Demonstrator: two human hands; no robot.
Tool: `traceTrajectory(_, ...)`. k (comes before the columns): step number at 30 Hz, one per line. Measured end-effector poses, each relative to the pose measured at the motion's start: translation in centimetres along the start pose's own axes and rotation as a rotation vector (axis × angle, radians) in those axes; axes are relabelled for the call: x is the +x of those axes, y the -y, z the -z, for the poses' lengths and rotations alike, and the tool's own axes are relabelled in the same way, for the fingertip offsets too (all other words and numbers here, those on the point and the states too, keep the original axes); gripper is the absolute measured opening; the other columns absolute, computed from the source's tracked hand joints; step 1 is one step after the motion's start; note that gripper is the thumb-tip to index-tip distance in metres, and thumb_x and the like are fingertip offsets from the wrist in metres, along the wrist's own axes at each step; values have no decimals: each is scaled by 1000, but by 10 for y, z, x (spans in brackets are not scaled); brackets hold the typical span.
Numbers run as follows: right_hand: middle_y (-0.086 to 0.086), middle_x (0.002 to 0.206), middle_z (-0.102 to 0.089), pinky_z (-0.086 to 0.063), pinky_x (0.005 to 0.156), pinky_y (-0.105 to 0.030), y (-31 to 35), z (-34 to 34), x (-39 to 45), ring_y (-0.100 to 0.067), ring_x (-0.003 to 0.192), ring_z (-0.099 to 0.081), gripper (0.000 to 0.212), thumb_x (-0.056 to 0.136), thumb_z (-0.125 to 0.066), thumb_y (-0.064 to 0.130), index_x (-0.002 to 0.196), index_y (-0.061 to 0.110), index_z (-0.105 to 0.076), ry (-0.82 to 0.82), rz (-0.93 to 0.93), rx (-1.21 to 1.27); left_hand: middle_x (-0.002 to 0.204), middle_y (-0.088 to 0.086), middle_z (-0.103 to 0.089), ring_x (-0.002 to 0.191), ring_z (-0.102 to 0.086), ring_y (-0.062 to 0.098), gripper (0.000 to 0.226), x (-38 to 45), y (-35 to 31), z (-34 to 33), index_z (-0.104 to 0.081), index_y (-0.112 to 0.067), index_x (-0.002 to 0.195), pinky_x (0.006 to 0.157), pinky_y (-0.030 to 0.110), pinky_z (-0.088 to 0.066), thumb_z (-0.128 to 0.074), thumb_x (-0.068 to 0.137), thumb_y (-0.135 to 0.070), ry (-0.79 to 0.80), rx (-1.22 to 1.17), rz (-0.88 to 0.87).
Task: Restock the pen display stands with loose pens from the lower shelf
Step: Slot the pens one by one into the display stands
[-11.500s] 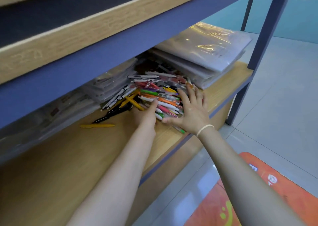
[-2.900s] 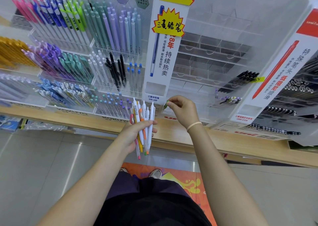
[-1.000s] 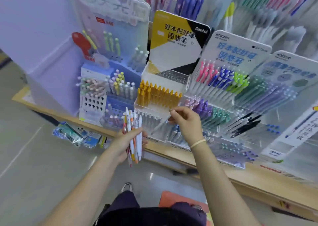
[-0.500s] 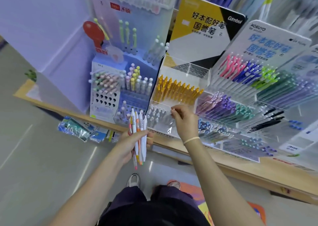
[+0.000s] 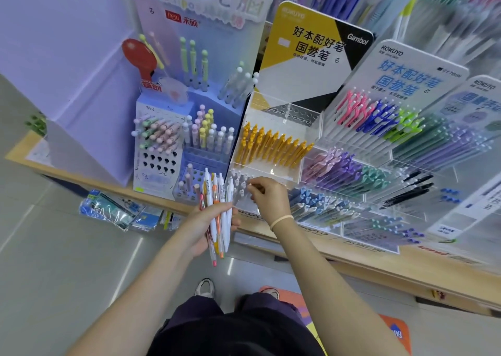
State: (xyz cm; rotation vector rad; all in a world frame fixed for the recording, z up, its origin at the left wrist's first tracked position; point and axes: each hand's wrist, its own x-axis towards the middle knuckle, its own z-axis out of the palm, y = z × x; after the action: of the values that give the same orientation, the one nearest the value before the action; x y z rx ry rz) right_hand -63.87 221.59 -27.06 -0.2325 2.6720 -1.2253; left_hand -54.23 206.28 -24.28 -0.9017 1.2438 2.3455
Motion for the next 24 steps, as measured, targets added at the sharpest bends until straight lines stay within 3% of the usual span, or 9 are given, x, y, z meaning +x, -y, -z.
traceTrajectory(5, -7, 87, -73, -59, 79, -41, 0, 2, -2, -21, 73, -69, 16, 93, -66, 9, 107, 6, -73, 10, -49, 54, 74, 10, -73, 64, -71, 21, 13, -5, 1, -3, -67, -1, 98, 59, 31, -60, -65, 94, -13, 9, -3, 34)
traceTrajectory(9, -4, 74, -68, -57, 62, -30, 12, 14, -15, -13, 59, -63, 10, 94, -65, 7, 101, 4, -71, -62, -130, 302, 78, 8, -75, 65, -72, 20, 12, -9, 4, -4, -67, -3, 101, 63, 31, -61, -65, 94, -13, 38, 47, 11)
traceTrajectory(13, -7, 77, -70, -48, 52, -27, 34, 33, -33, -18, 59, -59, 15, 95, -66, 17, 92, 4, -73, 143, -232, 614, 79, 7, -75, 67, -72, 21, 14, -13, 6, -7, -68, -5, 102, 66, 33, -62, -67, 92, -14, 75, 86, -10)
traceTrajectory(16, -2, 67, -64, -44, 49, -25, 40, 34, -42, -16, 56, -56, 10, 88, -73, 13, 85, 4, -70, 245, -226, 588, 84, 10, -76, 69, -72, 24, 16, -14, 8, -10, -69, -7, 103, 69, 36, -62, -70, 89, -14, 91, 117, -29)
traceTrajectory(19, -4, 67, -61, -44, 50, -24, 37, 37, -46, -15, 58, -56, 11, 91, -69, 10, 90, -1, -70, 198, -233, 641, 94, 15, -76, 74, -74, 26, 31, -15, 8, -11, -69, -4, 109, 69, 38, -62, -75, 82, -17, 83, 135, -15)
traceTrajectory(24, -2, 81, -68, -48, 58, -25, 32, 42, -52, -14, 65, -59, 13, 97, -60, 9, 99, 3, -72, 183, -274, 755, 92, 18, -75, 71, -74, 26, 22, -16, 15, -7, -69, 1, 108, 62, 34, -62, -72, 87, -5, 20, 142, -41)
